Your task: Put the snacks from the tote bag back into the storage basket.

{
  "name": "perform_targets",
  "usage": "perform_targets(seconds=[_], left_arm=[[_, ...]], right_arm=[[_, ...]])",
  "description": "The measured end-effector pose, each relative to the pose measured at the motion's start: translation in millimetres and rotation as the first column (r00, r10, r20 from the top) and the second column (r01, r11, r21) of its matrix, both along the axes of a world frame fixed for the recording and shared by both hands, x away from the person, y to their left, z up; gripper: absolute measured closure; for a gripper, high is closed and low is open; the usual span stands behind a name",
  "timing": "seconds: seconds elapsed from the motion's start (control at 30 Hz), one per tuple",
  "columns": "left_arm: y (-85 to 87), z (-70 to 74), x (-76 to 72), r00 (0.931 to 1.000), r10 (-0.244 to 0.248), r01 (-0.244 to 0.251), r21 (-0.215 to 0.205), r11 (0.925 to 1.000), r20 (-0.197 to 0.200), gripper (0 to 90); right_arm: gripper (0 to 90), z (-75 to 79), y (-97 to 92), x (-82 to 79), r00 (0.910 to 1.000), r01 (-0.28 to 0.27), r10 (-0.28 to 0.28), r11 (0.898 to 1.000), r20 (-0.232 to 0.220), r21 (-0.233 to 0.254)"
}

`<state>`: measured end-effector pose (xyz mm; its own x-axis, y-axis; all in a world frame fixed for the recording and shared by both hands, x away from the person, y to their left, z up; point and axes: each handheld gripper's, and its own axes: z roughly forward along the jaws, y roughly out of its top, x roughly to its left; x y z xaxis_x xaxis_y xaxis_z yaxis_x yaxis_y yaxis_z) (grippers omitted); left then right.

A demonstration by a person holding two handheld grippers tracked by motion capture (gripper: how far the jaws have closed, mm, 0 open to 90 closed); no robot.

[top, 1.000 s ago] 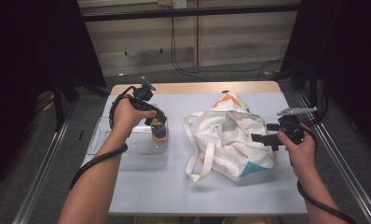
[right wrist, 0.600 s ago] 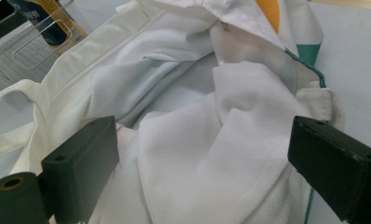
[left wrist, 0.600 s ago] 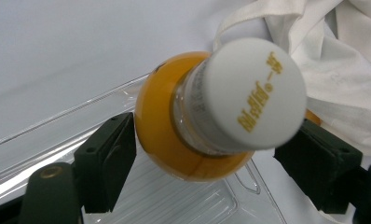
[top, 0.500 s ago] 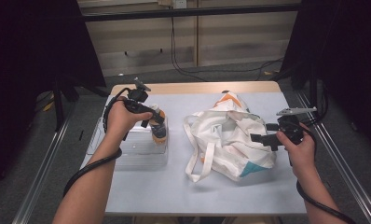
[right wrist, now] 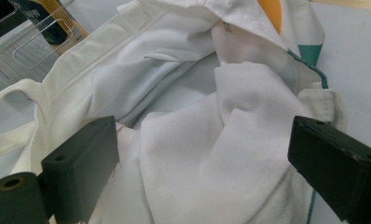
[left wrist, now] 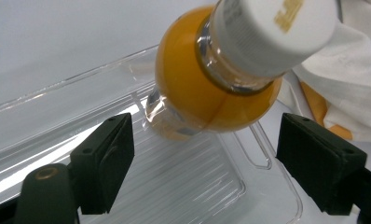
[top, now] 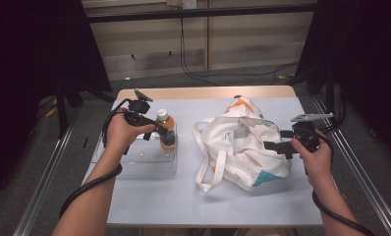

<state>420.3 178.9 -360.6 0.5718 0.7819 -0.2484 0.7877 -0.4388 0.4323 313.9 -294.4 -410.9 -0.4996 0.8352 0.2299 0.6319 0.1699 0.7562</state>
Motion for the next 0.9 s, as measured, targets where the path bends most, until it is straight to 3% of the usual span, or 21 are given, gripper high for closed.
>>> perform_targets(seconds=[0.43, 0.9], left_arm=[[9.1, -10.5, -12.7, 0.9998, 0.006, -0.006, -0.025, 0.9997, 0.019, 17.9], [10.7, -12.1, -22.7, 0.9984, -0.001, 0.002, -0.031, 0.9995, 0.056, 16.4]], right_arm=[[8.4, 0.7, -0.4, -0.2, 1.0, -0.007, 0.007, 1.0, 0.003, 0.003], [8.3, -0.5, -4.3, -0.1, 1.0, -0.002, 0.002, 1.0, 0.003, 0.003]])
